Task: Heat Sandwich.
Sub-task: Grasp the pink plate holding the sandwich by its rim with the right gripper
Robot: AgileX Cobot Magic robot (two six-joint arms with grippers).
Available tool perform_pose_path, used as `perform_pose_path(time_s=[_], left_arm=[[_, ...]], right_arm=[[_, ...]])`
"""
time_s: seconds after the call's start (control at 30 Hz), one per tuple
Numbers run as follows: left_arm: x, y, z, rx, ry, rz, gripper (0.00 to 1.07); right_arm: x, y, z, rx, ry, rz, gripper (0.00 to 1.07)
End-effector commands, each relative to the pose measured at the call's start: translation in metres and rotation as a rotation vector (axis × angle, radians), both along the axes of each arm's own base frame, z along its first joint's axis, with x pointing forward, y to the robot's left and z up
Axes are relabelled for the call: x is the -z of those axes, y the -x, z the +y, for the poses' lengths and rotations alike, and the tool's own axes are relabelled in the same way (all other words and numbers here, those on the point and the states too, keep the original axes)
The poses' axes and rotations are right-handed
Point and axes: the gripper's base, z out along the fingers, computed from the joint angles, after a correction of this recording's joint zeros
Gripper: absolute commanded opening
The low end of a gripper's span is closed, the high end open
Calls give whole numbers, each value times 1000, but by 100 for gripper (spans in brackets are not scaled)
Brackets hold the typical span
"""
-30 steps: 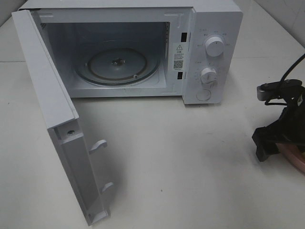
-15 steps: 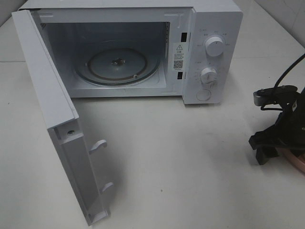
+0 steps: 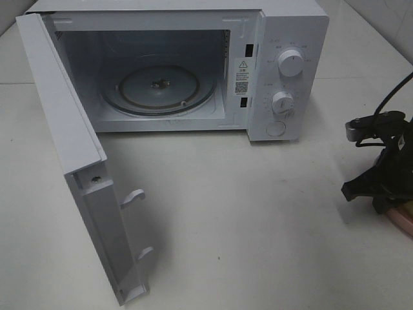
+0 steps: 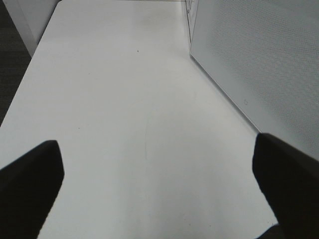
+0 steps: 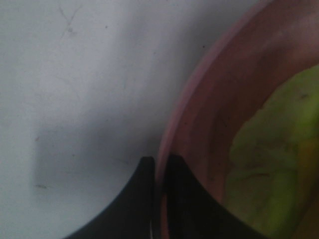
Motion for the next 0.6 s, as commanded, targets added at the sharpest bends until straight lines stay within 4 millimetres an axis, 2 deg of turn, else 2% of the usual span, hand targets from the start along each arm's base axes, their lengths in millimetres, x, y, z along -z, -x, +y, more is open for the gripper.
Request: perform_pose_path(time_s=[0.03, 0.6], left_arm=[[-1, 2, 0, 2, 3, -29, 98], [-1, 2, 0, 2, 3, -29, 98]], right_arm=[[1, 1, -1, 27, -4, 10, 0], [1, 2, -2, 14, 11, 25, 0]])
